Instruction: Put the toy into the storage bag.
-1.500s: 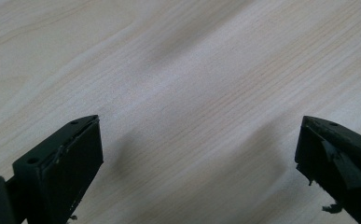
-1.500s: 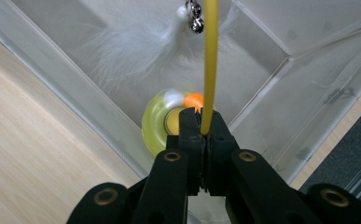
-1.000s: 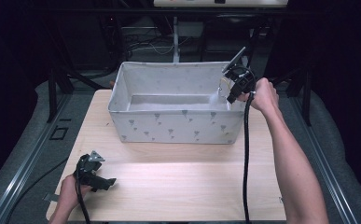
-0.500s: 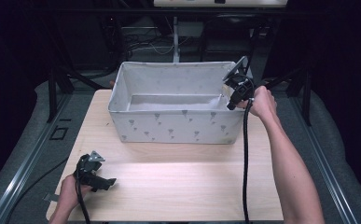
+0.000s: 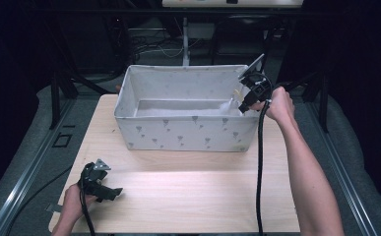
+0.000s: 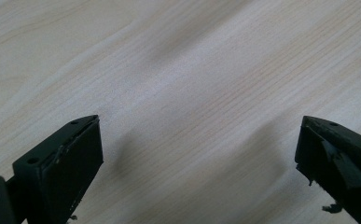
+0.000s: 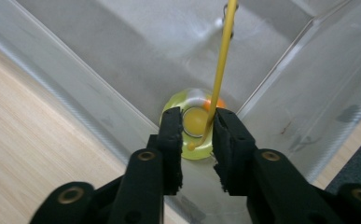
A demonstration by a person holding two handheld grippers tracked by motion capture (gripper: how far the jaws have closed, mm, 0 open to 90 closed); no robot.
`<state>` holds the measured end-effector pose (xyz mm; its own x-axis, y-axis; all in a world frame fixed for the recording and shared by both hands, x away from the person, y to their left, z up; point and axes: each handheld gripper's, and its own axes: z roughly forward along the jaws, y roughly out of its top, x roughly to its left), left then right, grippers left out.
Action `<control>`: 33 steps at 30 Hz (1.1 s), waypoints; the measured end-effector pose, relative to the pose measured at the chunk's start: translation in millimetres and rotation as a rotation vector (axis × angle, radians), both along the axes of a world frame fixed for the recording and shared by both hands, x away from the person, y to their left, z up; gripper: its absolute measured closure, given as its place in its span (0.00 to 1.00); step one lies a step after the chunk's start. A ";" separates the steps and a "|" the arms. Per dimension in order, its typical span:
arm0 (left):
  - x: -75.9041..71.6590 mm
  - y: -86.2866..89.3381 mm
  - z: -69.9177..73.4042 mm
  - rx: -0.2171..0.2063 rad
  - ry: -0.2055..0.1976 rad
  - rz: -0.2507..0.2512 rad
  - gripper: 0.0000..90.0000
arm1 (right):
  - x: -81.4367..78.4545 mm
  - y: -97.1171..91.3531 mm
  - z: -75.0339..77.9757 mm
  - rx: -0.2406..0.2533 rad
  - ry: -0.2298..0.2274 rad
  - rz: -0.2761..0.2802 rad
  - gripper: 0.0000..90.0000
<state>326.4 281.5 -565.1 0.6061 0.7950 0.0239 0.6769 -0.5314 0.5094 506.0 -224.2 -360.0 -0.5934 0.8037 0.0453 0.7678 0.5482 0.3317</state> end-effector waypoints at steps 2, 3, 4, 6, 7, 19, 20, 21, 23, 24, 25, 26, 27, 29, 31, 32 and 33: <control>-0.2 -0.1 -0.2 0.002 -0.007 0.002 0.01 | -2.0 0.3 7.7 0.004 -0.012 -0.004 0.74; -0.1 0.1 -0.2 0.001 -0.008 0.002 0.01 | -4.4 1.1 12.8 0.015 -0.018 -0.004 0.71; -0.1 0.2 -0.2 0.001 -0.009 0.002 0.01 | -6.5 2.0 17.0 0.019 -0.030 0.000 0.67; -0.2 0.0 -0.2 0.001 -0.006 0.002 0.01 | -10.6 3.3 25.6 0.019 -0.043 0.003 0.61; -0.2 -0.2 -0.2 0.001 -0.007 0.002 0.01 | -12.9 4.4 29.9 0.025 -0.049 0.006 0.58; -0.1 -0.3 -0.2 0.001 -0.005 0.002 0.01 | -42.6 19.1 67.1 0.046 -0.126 0.071 0.25; -0.2 -0.4 -0.2 0.001 -0.006 0.003 0.01 | -45.2 21.3 68.3 0.046 -0.127 0.081 0.23; -0.2 -0.4 -0.1 0.001 -0.006 0.002 0.01 | -47.7 23.3 69.3 0.050 -0.127 0.090 0.20; -0.2 -0.5 -0.2 0.002 -0.007 0.001 0.01 | -53.1 27.6 70.8 0.050 -0.138 0.105 0.17; -0.1 -0.6 -0.3 0.000 -0.006 0.000 0.01 | -56.8 30.7 71.2 0.052 -0.142 0.119 0.16; 0.0 -0.8 -0.5 0.001 -0.006 -0.002 0.01 | -60.1 33.6 71.0 0.051 -0.147 0.130 0.16; -0.1 -1.1 -0.5 0.003 -0.006 -0.002 0.01 | -62.9 36.2 71.0 0.049 -0.145 0.151 0.14; -0.3 -1.3 -0.5 0.002 -0.005 0.000 0.01 | -66.3 39.4 70.0 0.052 -0.146 0.156 0.12; -0.2 -1.1 -0.3 0.001 -0.006 -0.001 0.01 | -73.7 45.9 67.8 0.052 -0.154 0.178 0.08; -0.1 -0.9 -0.3 -0.001 -0.006 0.001 0.01 | -80.3 50.9 65.0 0.043 -0.153 0.203 0.08; -0.1 -0.9 -0.3 0.000 -0.006 0.000 0.01 | -83.2 52.9 63.3 0.037 -0.155 0.208 0.08; -0.1 -0.9 -0.2 0.002 -0.007 -0.001 0.01 | -86.6 55.3 61.0 0.029 -0.154 0.219 0.08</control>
